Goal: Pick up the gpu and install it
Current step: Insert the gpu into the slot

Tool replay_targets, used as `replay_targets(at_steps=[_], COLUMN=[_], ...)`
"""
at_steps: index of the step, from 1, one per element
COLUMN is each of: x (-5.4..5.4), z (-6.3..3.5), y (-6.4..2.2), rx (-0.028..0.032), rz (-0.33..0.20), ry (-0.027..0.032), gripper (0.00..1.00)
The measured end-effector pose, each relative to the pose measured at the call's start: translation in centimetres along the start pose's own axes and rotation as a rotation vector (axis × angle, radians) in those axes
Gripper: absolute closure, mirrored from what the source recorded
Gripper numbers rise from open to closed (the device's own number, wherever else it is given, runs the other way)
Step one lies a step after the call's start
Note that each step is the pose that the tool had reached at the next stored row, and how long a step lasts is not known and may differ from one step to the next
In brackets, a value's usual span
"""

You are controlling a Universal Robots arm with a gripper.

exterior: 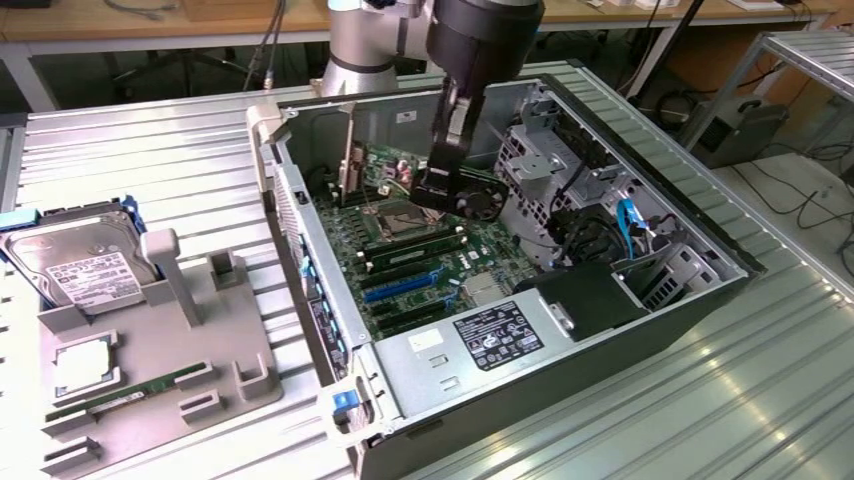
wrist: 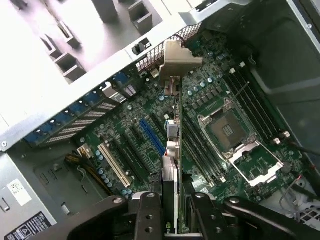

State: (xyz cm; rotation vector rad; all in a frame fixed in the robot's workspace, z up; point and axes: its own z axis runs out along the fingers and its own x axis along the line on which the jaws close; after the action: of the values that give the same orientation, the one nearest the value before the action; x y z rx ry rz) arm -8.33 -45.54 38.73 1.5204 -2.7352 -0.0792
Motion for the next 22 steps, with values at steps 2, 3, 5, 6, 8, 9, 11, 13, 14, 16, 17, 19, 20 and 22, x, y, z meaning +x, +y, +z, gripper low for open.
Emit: replay_targets(at_steps=[2, 3, 5, 6, 8, 9, 11, 13, 14, 16, 17, 19, 20, 22], x=[0.0, 0.0, 0.0, 0.0, 0.0, 0.0, 0.0, 0.0, 0.0, 0.0, 0.0, 0.0, 0.0, 0.0], z=[0.11, 0.16, 0.27, 0.33, 0.49, 0.54, 0.72, 0.85, 0.92, 1.08, 1.14, 1.28, 1.37, 1.51], y=[-0.01, -0.01, -0.01, -0.01, -0.02, -0.03, -0.04, -0.04, -0.05, -0.05, -0.06, -0.07, -0.07, -0.08], rx=[-0.0005, -0.0008, -0.0014, -0.0017, -0.0023, -0.0024, -0.003, -0.0034, -0.0037, -0.0041, -0.0043, -0.0048, -0.005, -0.0055], rz=[-0.042, -0.06, -0.101, -0.12, -0.172, -0.191, -0.251, -0.291, -0.314, -0.364, -0.383, -0.424, -0.451, -0.488], ry=[0.002, 0.003, 0.005, 0.0059, 0.0083, 0.0092, 0.0121, 0.014, 0.0151, 0.0174, 0.0183, 0.0201, 0.0215, 0.0233], gripper=[0.74, 0.74, 0.74, 0.74, 0.74, 0.74, 0.74, 0.74, 0.74, 0.74, 0.74, 0.74, 0.74, 0.74])
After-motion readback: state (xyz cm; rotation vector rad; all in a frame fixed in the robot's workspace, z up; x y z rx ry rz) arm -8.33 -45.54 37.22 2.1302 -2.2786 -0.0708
